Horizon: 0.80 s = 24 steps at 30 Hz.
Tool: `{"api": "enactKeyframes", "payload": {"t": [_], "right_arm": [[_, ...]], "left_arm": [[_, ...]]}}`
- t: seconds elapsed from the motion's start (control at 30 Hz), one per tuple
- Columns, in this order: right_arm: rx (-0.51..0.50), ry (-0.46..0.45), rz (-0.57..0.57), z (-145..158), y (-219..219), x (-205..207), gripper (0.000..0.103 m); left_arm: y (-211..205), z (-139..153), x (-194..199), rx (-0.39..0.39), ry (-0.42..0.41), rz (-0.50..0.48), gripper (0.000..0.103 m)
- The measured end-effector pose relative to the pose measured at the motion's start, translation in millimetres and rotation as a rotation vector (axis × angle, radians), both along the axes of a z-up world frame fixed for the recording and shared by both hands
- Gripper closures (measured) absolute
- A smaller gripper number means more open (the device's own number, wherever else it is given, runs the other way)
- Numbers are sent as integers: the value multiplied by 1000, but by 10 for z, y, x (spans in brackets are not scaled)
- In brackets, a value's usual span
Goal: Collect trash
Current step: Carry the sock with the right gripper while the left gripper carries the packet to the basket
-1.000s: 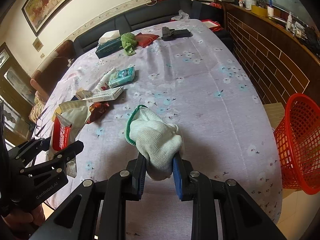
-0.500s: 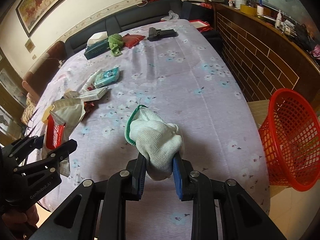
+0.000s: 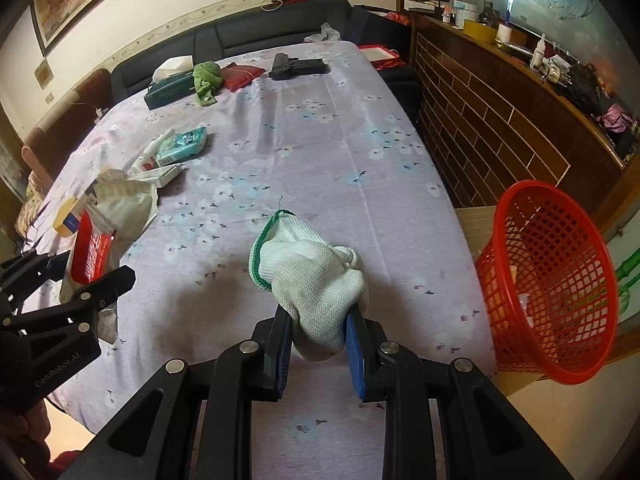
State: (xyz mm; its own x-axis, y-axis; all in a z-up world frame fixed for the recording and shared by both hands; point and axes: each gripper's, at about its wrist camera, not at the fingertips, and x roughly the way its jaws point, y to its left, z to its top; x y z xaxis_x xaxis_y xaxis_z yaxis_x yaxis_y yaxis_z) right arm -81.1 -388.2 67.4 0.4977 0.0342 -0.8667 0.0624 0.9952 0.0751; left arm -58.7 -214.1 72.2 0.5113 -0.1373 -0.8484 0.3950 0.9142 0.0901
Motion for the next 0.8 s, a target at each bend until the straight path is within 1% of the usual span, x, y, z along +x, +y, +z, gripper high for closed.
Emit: {"api": "enactKeyframes", "payload": {"t": [0.3,0.8], "right_arm": [[-37,1,-5,5,-54,-40,77],[-54,-1,-16,22,-130,-67,77]], "left_arm": [[-79,-28,3,-6,5,-12,55],[-204,-22,15,-10,4,-34,55]]}}
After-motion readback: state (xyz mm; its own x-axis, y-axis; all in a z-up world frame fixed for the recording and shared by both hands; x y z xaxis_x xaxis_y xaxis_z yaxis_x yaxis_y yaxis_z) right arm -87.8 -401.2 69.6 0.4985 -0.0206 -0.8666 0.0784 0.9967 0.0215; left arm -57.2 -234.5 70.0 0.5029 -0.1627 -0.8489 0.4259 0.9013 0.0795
